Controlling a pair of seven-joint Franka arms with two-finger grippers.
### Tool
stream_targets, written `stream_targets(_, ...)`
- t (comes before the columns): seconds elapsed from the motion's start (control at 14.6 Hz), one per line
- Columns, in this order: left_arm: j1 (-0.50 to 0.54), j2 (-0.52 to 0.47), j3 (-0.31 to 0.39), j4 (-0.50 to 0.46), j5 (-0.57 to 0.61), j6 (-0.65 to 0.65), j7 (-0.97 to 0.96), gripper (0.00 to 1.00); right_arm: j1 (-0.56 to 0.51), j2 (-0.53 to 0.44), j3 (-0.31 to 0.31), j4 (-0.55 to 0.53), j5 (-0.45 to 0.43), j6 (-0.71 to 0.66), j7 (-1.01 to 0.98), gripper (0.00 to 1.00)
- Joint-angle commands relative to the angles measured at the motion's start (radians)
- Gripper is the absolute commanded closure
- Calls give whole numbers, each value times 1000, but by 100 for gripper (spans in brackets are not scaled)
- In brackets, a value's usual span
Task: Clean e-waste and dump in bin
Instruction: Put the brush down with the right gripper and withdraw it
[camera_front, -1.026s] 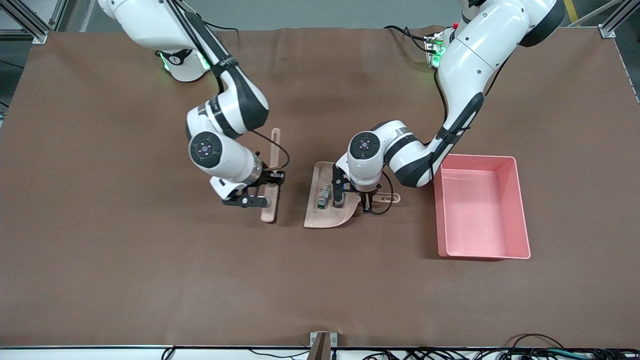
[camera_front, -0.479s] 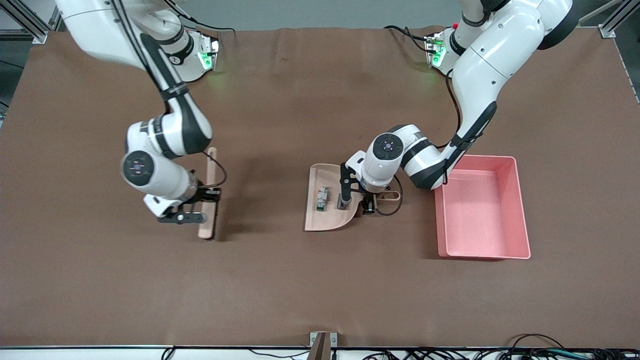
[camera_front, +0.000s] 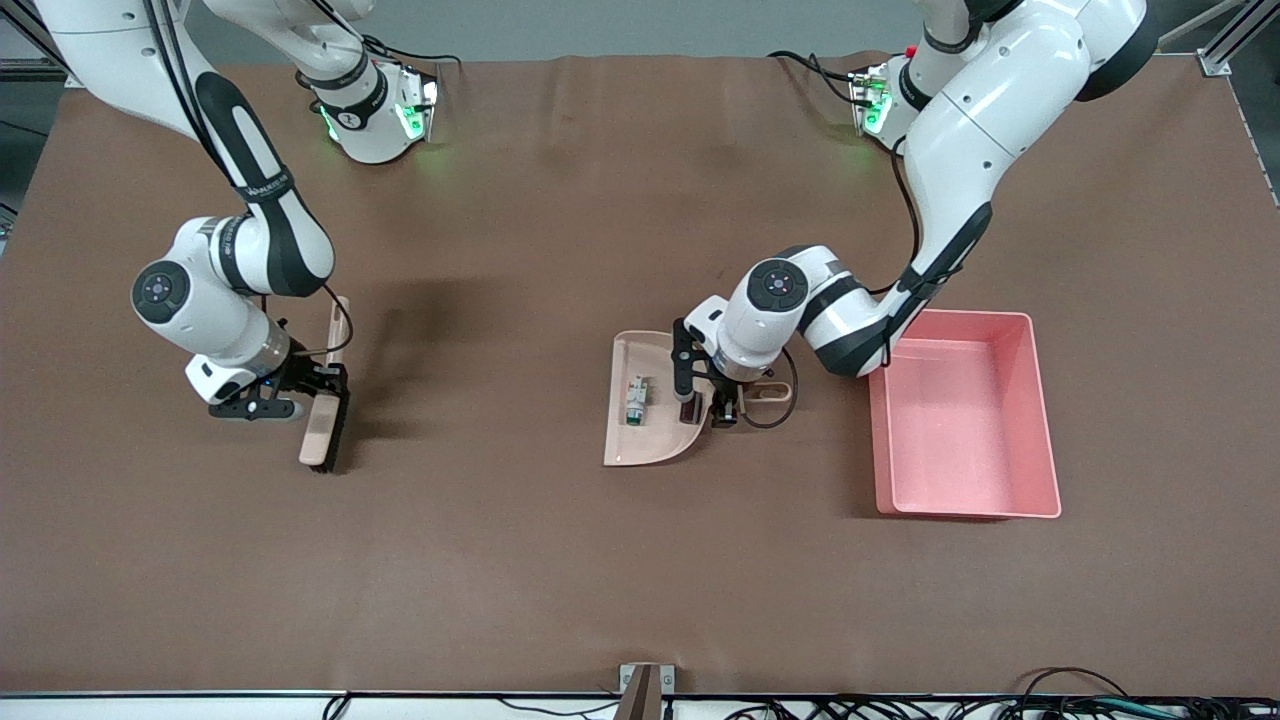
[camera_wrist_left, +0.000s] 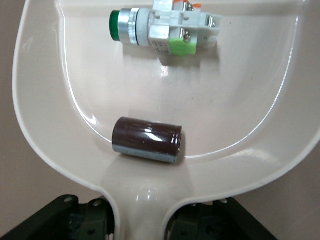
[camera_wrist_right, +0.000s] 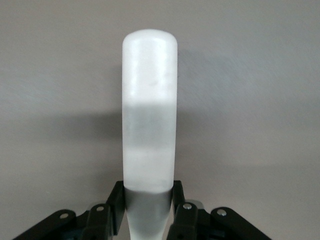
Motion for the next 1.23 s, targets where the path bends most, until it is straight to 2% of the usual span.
stream_targets(0.0,45,41,-34,-4,-12,77,55,100,-21,-59,22,-85,-16,20,5,99)
stream_targets(0.21,52,51,-44,-4,-14,147,78,100,-39,-55,22,-93,-16,20,4,97)
stream_targets(0.34,63,81,-55,-10,-12,225,103,100,-41,-50,22,-90,-16,20,2,82)
stream_targets(0.62,66,94,-87,-9,-15,284,101,100,-41,-47,22,-84,-16,17,4,33)
stream_targets(0.68,66,94,-90,-6,-21,284,100,100,-41,-47,22,-82,-16,15,4,8)
stream_targets(0.75,63,93,-95,-2,-35,284,98,100,-41,-47,22,-78,-16,9,4,0)
stream_targets(0.96,59,93,-104,10,-51,285,94,100,-39,-68,22,-61,-16,0,5,0)
stream_targets(1.16,57,91,-107,8,-55,311,66,100,-39,-172,20,-7,-16,-151,5,0)
